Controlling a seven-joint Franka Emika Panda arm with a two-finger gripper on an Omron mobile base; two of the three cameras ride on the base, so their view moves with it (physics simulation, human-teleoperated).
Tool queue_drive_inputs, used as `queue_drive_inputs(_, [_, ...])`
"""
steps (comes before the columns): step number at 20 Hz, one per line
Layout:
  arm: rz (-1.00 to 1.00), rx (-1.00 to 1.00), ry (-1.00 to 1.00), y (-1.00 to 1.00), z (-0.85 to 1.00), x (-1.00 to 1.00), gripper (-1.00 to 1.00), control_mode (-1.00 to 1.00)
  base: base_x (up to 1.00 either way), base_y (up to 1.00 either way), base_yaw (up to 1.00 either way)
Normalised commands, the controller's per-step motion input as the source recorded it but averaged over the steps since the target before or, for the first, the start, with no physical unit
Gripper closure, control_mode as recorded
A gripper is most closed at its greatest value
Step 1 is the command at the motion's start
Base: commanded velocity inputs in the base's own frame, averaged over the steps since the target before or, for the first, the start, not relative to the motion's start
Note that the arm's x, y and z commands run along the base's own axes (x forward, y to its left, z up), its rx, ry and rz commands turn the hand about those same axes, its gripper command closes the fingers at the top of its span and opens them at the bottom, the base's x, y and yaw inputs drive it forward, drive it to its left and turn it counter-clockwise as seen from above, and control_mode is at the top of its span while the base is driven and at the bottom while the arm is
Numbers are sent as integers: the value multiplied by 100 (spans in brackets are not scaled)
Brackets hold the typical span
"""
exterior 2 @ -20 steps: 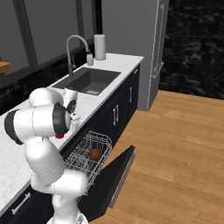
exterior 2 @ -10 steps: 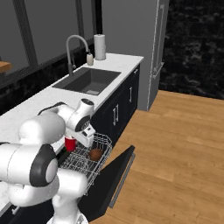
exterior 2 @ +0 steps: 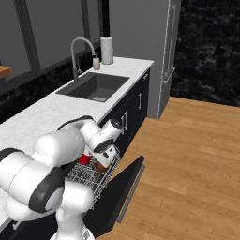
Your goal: Pick up the cup and bowl from the counter, place them in the dishwasher, and close the dishwasher door.
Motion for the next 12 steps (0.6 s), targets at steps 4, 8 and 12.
queue_drive_inputs(4, [0, 33, 19, -5, -19, 35, 100, -100, 0, 0, 0])
queue_drive_inputs(8, [0, 27, 29, 0, -27, 44, 100, -100, 0, 0, 0])
queue_drive_inputs(12, [2, 11, 37, 0, -20, 58, 100, -100, 0, 0, 0])
